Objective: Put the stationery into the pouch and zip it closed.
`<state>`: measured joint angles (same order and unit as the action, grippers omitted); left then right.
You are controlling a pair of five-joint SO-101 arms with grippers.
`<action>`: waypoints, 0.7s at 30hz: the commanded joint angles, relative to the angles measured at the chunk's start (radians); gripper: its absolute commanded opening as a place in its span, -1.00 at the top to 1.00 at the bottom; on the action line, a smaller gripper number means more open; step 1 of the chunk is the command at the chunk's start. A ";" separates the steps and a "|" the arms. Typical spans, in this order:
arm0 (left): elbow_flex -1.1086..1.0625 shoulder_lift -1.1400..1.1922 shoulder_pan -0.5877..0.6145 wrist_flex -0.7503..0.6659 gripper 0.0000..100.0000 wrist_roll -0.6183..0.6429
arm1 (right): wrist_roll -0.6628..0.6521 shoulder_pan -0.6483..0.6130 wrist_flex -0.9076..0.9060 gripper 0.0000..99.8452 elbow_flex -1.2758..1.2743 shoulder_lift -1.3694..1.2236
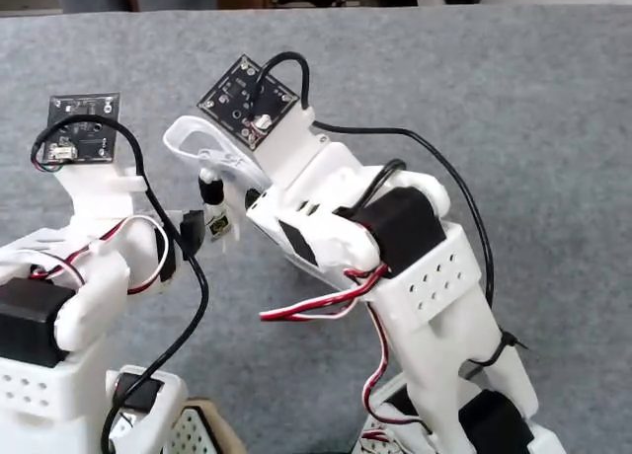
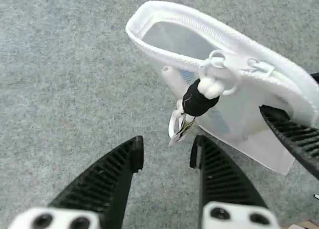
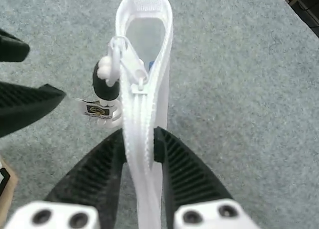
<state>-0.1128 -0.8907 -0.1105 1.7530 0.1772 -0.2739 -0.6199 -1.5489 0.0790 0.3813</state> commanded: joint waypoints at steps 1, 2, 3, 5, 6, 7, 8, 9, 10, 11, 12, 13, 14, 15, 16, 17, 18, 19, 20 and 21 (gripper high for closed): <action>0.041 -0.009 -0.008 0.006 0.62 -0.100 | -0.029 -0.011 -0.020 0.98 -0.044 -0.070; 0.048 -0.009 -0.008 0.005 0.62 -0.172 | -0.034 -0.011 -0.035 0.98 -0.042 -0.070; 0.059 -0.009 -0.012 0.005 0.63 -0.245 | -0.035 -0.011 -0.046 0.98 -0.042 -0.070; 0.102 -0.017 -0.016 0.005 0.63 -0.390 | -0.035 -0.011 -0.071 0.98 -0.044 -0.070; 0.131 -0.029 -0.016 0.005 0.63 -0.465 | -0.035 -0.009 -0.080 0.98 -0.041 -0.068; 0.151 -0.043 -0.016 -0.002 0.63 -0.537 | -0.037 -0.009 -0.091 0.98 -0.036 -0.068; 0.166 -0.057 -0.016 -0.021 0.63 -0.598 | -0.037 -0.011 -0.097 0.98 -0.036 -0.068; 0.173 -0.069 -0.016 -0.044 0.63 -0.647 | -0.040 -0.011 -0.101 0.98 -0.036 -0.068; 0.174 -0.078 -0.016 -0.069 0.63 -0.689 | -0.055 -0.012 -0.107 0.98 -0.036 -0.068; 0.173 -0.081 -0.016 -0.087 0.63 -0.724 | -0.066 -0.012 -0.112 0.98 -0.036 -0.068; 0.171 -0.084 -0.016 -0.097 0.63 -0.752 | -0.074 -0.012 -0.115 0.98 -0.036 -0.068; 0.168 -0.086 -0.016 -0.098 0.63 -0.775 | -0.081 -0.012 -0.129 0.98 -0.035 -0.068; 0.157 -0.092 -0.019 -0.104 0.63 -0.792 | -0.091 -0.012 -0.141 0.98 -0.035 -0.068; 0.148 -0.094 -0.038 -0.104 0.63 -0.812 | -0.101 -0.012 -0.152 0.98 -0.035 -0.068; 0.137 -0.094 -0.071 -0.104 0.63 -0.835 | -0.114 -0.012 -0.161 0.98 -0.035 -0.068; 0.127 -0.094 -0.113 -0.103 0.63 -0.848 | -0.127 -0.012 -0.167 0.98 -0.035 -0.068; 0.116 -0.095 -0.148 -0.103 0.65 -0.850 | -0.137 -0.012 -0.175 0.98 -0.035 -0.068; 0.110 -0.095 -0.182 -0.101 0.69 -0.852 | -0.143 -0.012 -0.183 0.98 -0.035 -0.068; 0.105 -0.095 -0.206 -0.100 0.73 -0.853 | -0.141 -0.012 -0.184 0.98 -0.030 -0.064; 0.104 -0.095 -0.226 -0.097 0.77 -0.853 | -0.141 -0.012 -0.190 0.98 -0.024 -0.054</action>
<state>-0.0069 -0.9828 -0.2670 1.6778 -0.6575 -0.3997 -0.6199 -1.6855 0.0806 0.3813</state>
